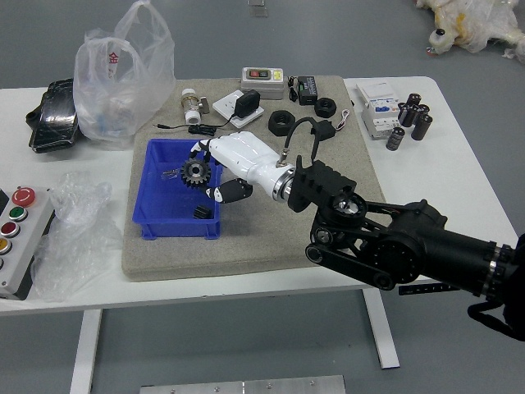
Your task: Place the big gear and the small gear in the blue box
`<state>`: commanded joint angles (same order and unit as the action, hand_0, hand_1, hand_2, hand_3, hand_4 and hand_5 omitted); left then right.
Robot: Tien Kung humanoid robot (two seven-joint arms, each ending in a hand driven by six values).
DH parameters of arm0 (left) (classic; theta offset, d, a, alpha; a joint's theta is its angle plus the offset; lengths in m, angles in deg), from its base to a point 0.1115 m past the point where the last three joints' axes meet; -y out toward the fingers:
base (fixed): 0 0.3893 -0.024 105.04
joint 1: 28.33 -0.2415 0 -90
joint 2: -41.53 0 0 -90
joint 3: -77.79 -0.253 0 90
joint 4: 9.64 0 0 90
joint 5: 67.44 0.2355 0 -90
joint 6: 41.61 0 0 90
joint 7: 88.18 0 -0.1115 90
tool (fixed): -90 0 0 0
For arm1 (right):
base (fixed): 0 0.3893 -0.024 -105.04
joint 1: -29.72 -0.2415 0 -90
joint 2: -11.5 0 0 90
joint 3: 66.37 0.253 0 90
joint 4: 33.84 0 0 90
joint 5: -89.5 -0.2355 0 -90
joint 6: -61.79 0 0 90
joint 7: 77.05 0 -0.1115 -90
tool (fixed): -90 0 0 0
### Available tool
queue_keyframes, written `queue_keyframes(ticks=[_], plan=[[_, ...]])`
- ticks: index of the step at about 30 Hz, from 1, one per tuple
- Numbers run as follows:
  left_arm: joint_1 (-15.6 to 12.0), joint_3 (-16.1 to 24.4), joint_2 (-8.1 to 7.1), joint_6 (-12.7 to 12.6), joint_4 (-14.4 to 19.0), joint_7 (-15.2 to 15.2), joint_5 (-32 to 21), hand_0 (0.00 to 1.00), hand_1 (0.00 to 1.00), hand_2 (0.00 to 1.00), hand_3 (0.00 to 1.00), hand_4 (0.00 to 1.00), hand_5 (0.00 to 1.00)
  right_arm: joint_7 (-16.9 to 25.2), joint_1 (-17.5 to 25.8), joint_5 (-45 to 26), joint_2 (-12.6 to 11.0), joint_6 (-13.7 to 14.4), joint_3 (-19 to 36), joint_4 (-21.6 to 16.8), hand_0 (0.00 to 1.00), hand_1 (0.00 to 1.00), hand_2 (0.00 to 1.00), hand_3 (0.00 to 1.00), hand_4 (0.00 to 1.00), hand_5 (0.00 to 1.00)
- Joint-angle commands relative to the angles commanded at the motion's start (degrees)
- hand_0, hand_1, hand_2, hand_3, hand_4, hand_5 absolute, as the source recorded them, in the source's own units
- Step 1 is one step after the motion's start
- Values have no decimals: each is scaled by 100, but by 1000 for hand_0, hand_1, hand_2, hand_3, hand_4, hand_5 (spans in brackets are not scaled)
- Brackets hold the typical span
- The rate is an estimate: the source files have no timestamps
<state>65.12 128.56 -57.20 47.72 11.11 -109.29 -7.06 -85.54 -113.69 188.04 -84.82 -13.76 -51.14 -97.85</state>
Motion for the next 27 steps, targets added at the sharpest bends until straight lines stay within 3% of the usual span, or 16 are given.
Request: queue_keyframes(ticks=[1,6,7,17,22,27], plan=[[1,2,0,2,0,-1,2,695,642,626,800,709,424,-7,3,-5,8,-16,-4,11,772,797,811,899,441,212],[2,13,3,3,2,-8,13,695,642,626,800,709,424,-30,18,-29,38,-51,-30,47,772,797,811,899,441,212],[3,13,3,4,3,-10,13,695,641,626,799,709,423,-44,22,-32,44,-65,-45,53,811,883,890,943,509,215],[2,24,6,8,6,-20,25,695,641,626,797,709,424,-123,63,-60,46,-126,-82,97,823,894,895,952,540,221],[-2,20,13,8,4,-15,22,695,641,626,797,709,423,-48,223,-79,-57,-8,327,107,815,888,881,932,554,230],[-7,-4,33,-3,1,-3,-17,695,641,626,797,709,425,126,623,-272,-328,156,943,51,765,847,839,880,574,253]])
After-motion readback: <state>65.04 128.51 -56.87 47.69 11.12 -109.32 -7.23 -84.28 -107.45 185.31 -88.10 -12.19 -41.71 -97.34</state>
